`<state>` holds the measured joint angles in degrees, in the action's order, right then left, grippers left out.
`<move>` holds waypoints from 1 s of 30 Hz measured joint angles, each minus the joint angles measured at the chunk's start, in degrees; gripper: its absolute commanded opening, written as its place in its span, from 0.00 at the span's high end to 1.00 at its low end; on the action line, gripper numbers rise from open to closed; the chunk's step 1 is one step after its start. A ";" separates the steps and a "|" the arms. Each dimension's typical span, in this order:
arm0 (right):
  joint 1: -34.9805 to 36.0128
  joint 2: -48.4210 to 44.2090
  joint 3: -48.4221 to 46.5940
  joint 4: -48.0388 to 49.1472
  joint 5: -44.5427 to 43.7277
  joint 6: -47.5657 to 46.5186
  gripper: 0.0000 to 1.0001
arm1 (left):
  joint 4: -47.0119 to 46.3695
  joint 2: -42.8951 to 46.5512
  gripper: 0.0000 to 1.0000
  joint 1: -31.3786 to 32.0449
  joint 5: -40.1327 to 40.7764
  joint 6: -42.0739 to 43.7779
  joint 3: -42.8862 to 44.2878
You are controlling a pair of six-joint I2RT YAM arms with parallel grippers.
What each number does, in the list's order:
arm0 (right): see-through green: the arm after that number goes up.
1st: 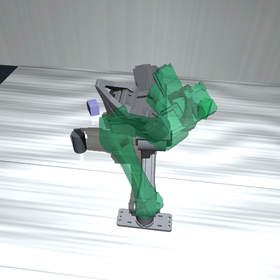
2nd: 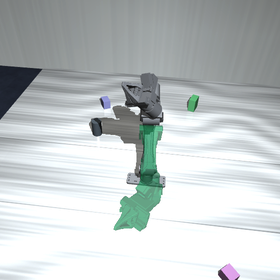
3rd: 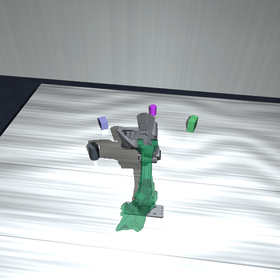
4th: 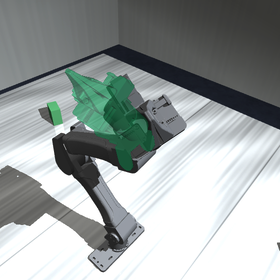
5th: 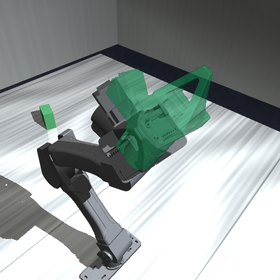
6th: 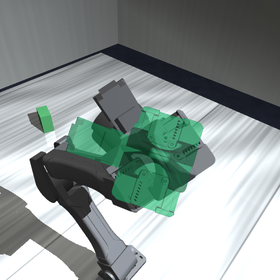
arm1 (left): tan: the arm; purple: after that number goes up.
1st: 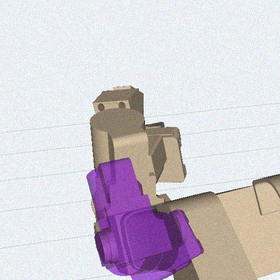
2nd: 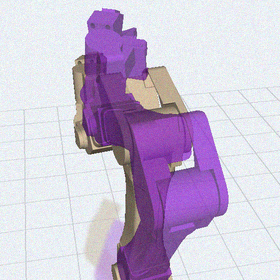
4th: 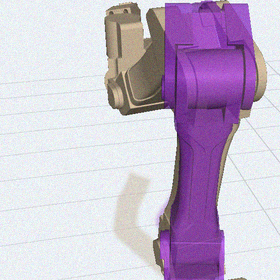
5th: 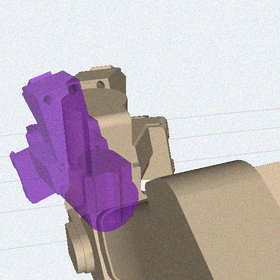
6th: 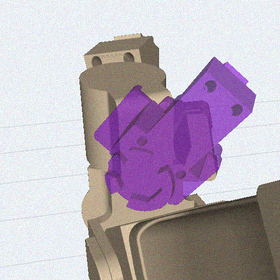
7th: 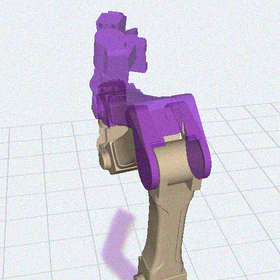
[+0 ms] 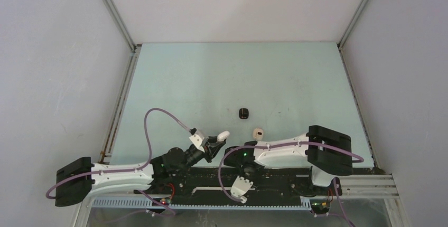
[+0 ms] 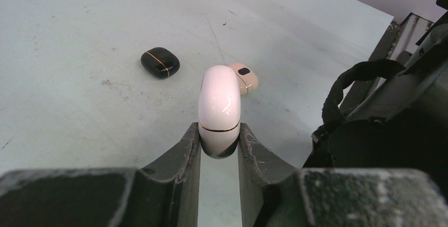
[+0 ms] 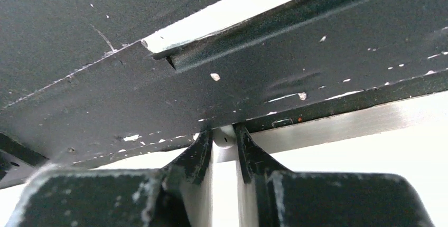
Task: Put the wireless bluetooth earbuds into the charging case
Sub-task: Pick up the earbud from the center of the board, then place the earbud at the center of the board.
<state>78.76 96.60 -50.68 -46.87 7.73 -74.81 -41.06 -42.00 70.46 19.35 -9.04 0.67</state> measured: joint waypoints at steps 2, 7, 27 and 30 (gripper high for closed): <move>-0.20 0.07 -0.35 -0.85 0.37 1.18 0.93 | 0.00 -0.04 1.00 0.00 -0.02 0.02 0.00; -0.28 -2.12 -0.55 -3.63 1.20 4.26 0.93 | -0.02 -0.94 1.00 -0.04 -0.02 0.02 0.00; -32.85 -12.24 -1.88 -0.13 13.40 14.75 0.75 | -0.42 -3.30 1.00 -0.11 -0.11 0.00 0.00; -36.98 -12.46 -1.75 2.08 15.80 17.05 0.68 | -0.46 -4.39 1.00 -0.11 -0.33 0.02 0.00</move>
<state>41.78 84.14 -52.42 -44.80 23.53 -57.76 -41.52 -46.39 70.35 19.03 -9.02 0.67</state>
